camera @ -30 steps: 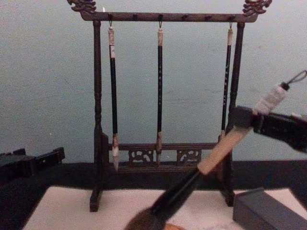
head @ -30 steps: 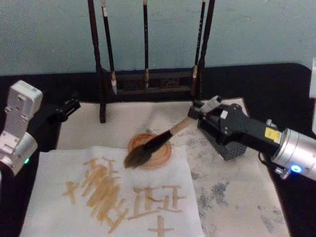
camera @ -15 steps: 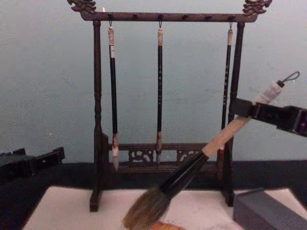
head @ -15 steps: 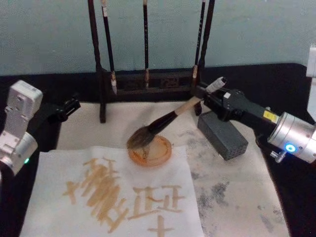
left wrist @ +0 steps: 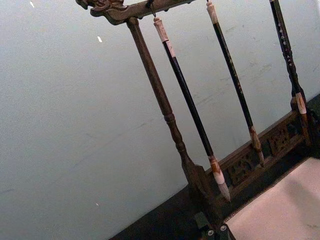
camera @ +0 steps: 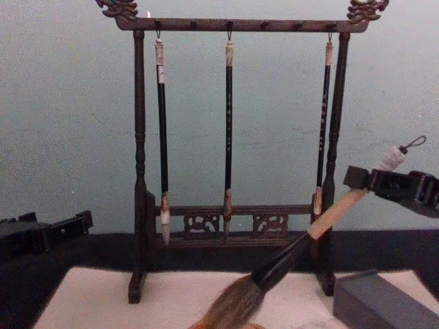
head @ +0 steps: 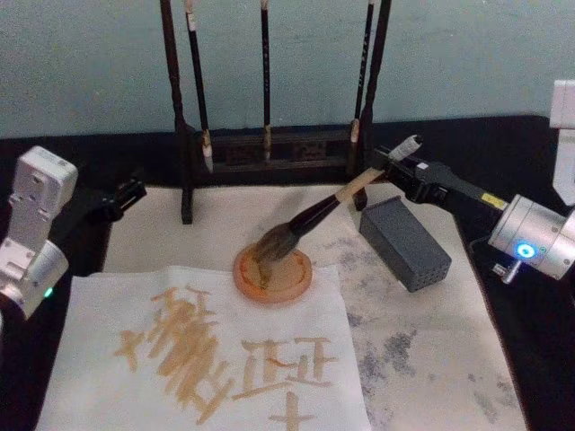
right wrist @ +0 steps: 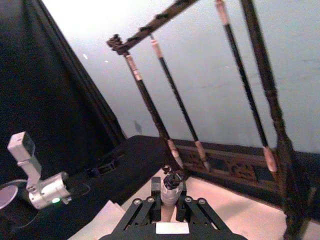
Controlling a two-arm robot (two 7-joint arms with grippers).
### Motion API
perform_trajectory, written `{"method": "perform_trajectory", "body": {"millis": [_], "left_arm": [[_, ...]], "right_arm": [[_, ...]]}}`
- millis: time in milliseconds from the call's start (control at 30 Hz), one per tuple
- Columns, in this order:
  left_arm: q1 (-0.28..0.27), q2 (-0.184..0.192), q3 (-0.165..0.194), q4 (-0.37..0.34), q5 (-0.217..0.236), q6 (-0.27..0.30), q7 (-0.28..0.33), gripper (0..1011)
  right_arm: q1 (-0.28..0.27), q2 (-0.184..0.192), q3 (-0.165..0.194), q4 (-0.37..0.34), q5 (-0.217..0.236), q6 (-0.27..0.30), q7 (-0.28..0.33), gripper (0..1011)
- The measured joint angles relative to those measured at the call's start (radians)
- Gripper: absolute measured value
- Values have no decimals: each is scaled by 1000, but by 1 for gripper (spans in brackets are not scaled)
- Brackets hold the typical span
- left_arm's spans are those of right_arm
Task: Pick up the brush from the inkstone, write on the paper, then place the brush back to its original position.
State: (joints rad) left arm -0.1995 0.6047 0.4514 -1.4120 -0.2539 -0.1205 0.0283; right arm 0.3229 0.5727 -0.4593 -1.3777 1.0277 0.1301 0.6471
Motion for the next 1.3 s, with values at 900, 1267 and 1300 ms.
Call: {"method": "perform_trajectory", "body": {"millis": [900,1267,1300], "left_arm": [[0,0,0,0,0,0,0,1002],[0,0,0,0,0,0,0,1002],[0,0,0,0,0,0,0,1002]], "right_arm": [[67,-27,-36,175,100,77,16,164],[70,-23,-42,188,115,81,3,164],[70,-22,-42,188,116,82,2,164]]}}
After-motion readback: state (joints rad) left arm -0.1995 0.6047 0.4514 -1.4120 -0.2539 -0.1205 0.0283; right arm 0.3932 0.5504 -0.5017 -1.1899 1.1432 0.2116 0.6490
